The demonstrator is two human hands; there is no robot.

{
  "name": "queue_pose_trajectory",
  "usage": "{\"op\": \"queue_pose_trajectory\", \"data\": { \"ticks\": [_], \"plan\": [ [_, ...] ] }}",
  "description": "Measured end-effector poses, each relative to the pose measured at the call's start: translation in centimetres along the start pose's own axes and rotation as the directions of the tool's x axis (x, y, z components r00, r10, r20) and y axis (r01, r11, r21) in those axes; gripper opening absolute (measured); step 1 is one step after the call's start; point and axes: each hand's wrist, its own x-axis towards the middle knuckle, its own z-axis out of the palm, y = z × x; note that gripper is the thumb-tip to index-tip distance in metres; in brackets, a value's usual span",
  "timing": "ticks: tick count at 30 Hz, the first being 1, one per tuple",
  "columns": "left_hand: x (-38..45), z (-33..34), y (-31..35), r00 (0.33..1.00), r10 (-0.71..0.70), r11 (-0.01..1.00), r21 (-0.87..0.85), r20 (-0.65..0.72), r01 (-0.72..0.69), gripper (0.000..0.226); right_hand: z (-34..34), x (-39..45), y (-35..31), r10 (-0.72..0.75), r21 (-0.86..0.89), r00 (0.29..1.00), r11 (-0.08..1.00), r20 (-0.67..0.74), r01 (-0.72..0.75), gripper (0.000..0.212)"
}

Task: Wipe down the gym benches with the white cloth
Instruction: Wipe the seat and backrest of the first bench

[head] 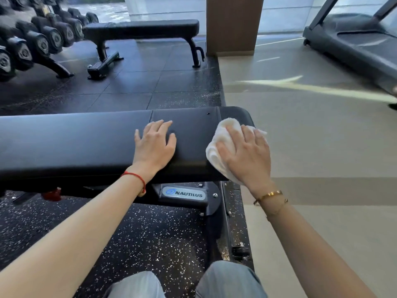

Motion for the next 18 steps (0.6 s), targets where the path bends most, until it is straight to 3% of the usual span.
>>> {"op": "queue_pose_trajectory", "data": {
  "ticks": [5, 14, 18],
  "plan": [
    [-0.3, 0.7, -0.1, 0.999, -0.001, 0.999, 0.032, -0.044, 0.002, 0.041, -0.5, 4.9, 3.2, 0.091, 0.287, 0.968, 0.945, 0.232, -0.157, 0.067],
    [-0.3, 0.7, 0.0, 0.999, 0.008, 0.999, 0.045, -0.051, -0.006, 0.046, 0.5, 0.5, 4.6, 0.223, 0.634, 0.96, 0.722, 0.167, -0.278, 0.077],
    [-0.3, 0.8, 0.1, 0.998, -0.004, 0.999, 0.046, -0.064, 0.007, 0.042, 1.0, 4.9, 5.1, 0.195, 0.721, 0.948, 0.616, 0.25, -0.317, 0.072]
  ]
}}
